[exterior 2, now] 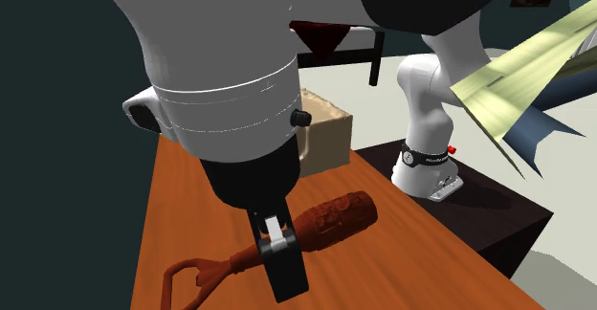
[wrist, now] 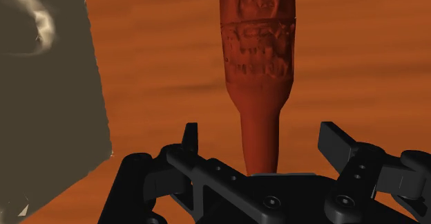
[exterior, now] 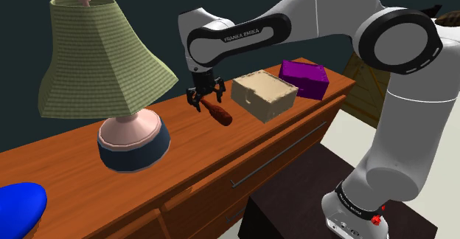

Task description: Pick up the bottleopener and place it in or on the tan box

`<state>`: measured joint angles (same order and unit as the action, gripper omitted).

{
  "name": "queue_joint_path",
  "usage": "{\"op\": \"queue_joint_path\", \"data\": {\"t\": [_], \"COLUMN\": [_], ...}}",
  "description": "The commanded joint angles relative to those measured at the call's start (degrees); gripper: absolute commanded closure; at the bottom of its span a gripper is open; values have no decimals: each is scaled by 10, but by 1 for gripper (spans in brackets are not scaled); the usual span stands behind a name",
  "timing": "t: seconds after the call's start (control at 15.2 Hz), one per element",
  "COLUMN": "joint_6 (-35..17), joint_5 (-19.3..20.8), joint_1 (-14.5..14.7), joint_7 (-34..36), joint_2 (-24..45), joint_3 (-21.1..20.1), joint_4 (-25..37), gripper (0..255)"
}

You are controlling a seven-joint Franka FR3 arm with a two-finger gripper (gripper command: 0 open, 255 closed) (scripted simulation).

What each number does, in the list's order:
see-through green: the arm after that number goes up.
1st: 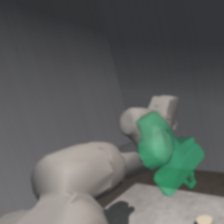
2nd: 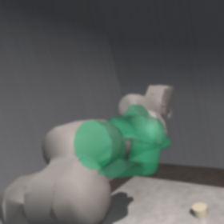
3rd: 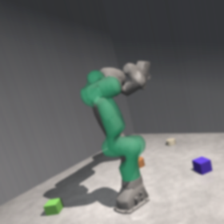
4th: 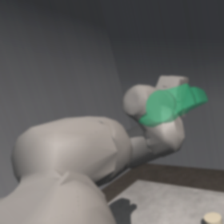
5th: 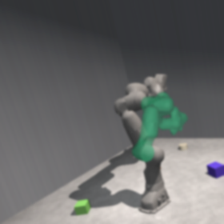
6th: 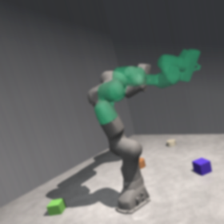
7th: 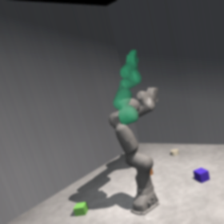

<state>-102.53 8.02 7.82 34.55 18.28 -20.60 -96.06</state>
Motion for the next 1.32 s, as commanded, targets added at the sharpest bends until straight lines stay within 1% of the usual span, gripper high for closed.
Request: {"op": "queue_joint_path", "data": {"t": [0.0,0.07,0.13,0.73,1.25], "joint_6": [0,0,0,0,56], "joint_5": [0,0,0,0,-6], "joint_1": [0,0,0,0,1], "joint_7": [0,0,0,0,-5], "joint_2": [0,0,0,0,-13], "joint_3": [0,0,0,0,-2], "joint_4": [0,0,0,0,45], "gripper": [0,0,255,255,255]}}
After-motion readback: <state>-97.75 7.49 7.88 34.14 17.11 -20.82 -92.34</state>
